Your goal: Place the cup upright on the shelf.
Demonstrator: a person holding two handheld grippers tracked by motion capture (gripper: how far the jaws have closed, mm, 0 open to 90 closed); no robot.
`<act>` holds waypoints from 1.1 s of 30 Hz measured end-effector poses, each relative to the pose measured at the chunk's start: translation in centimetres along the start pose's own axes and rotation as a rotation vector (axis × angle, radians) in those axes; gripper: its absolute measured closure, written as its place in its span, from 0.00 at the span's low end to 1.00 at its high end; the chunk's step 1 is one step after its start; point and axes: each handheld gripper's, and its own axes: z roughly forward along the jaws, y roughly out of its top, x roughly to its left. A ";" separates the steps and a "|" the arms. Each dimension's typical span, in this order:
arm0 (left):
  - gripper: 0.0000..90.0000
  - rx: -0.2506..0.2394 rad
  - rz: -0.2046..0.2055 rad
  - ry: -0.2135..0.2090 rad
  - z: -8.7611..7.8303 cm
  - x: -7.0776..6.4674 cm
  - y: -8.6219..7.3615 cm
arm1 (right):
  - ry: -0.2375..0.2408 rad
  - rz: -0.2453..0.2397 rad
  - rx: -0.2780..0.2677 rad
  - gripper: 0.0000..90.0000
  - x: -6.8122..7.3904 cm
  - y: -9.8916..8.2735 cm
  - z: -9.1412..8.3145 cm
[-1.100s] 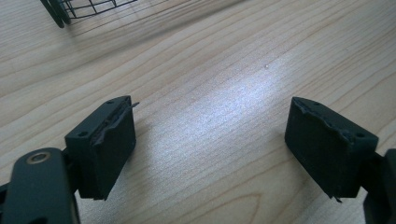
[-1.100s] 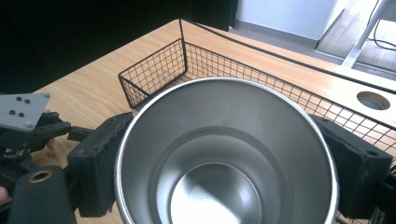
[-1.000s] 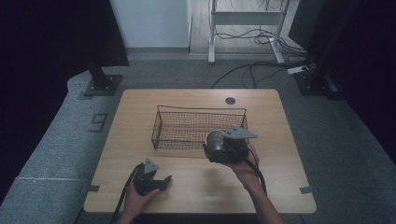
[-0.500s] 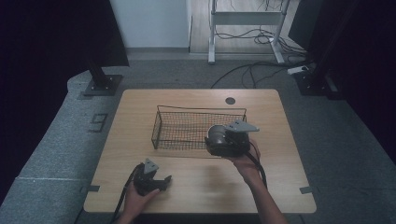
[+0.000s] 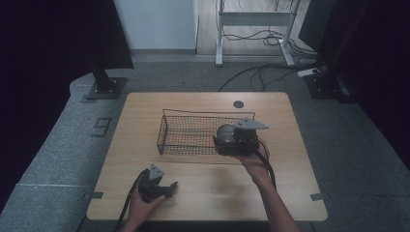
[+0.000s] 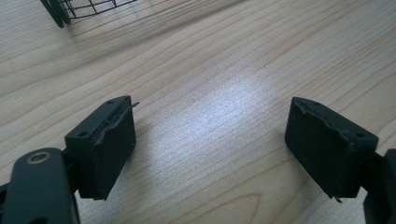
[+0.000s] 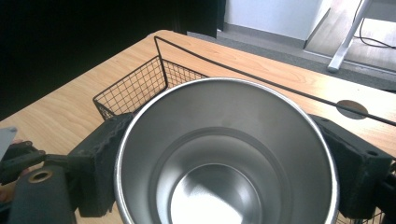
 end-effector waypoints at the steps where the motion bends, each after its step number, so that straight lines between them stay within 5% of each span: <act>1: 0.18 0.000 0.000 0.000 0.0 0.0 0.0 | -0.001 0.001 0.001 0.15 -0.1 0.1 0.1; 33: 0.18 -0.001 0.000 -0.001 0.0 0.0 0.0 | -0.017 0.009 0.011 0.15 -0.9 1.8 2.9</act>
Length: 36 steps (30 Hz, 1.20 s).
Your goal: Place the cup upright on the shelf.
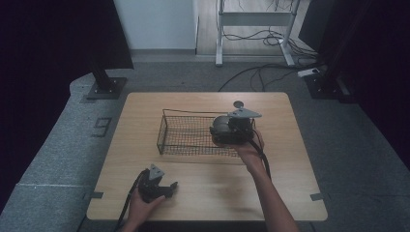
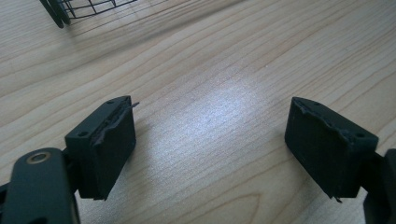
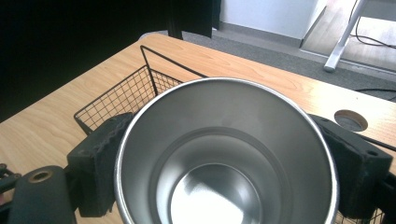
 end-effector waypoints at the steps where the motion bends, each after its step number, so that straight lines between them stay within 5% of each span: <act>1: 0.18 0.000 0.000 0.000 0.0 0.0 0.0 | -0.002 0.002 0.001 0.15 -0.1 0.0 0.2; 36: 0.18 -0.001 0.000 -0.001 0.0 0.0 0.0 | -0.031 0.054 0.039 0.15 -2.8 1.0 4.1</act>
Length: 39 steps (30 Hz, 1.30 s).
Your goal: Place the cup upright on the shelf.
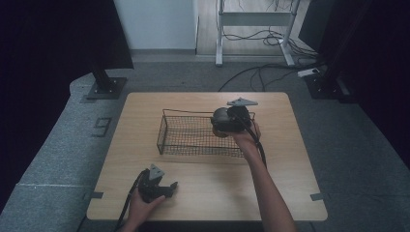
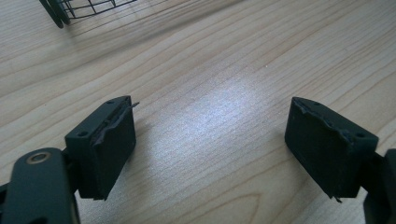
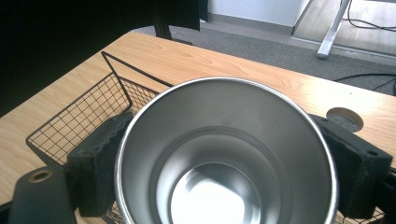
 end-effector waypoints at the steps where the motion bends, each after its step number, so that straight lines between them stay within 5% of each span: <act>1: 0.18 -0.002 -0.002 0.001 0.0 0.0 0.0 | -0.001 0.001 0.002 0.15 0.0 0.0 0.1; 39: 0.18 0.003 0.001 0.000 0.0 0.0 0.0 | -0.051 0.002 0.120 0.15 -0.8 -2.8 4.3</act>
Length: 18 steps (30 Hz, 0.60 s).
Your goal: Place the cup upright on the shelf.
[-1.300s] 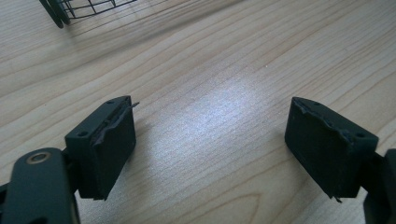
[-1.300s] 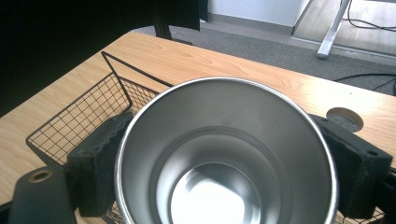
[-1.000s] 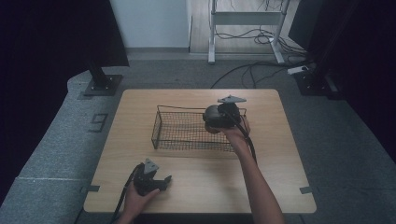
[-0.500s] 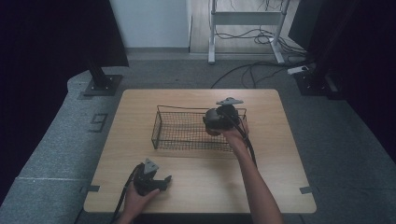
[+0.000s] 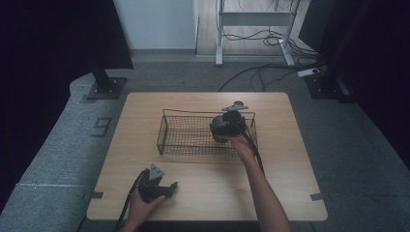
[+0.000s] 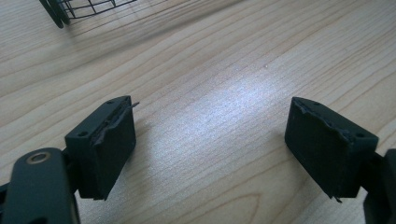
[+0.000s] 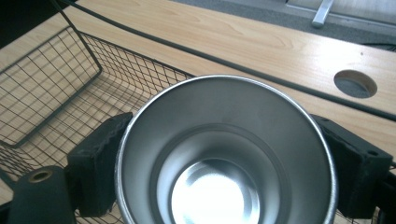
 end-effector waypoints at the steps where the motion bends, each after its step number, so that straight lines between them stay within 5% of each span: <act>1: 0.18 0.000 0.000 0.000 0.0 0.0 0.0 | 0.000 0.002 0.003 0.15 0.0 -0.1 0.1; 18: 0.18 -0.003 -0.002 0.000 0.0 0.0 0.0 | -0.033 0.019 0.069 0.15 -0.7 -0.8 2.0</act>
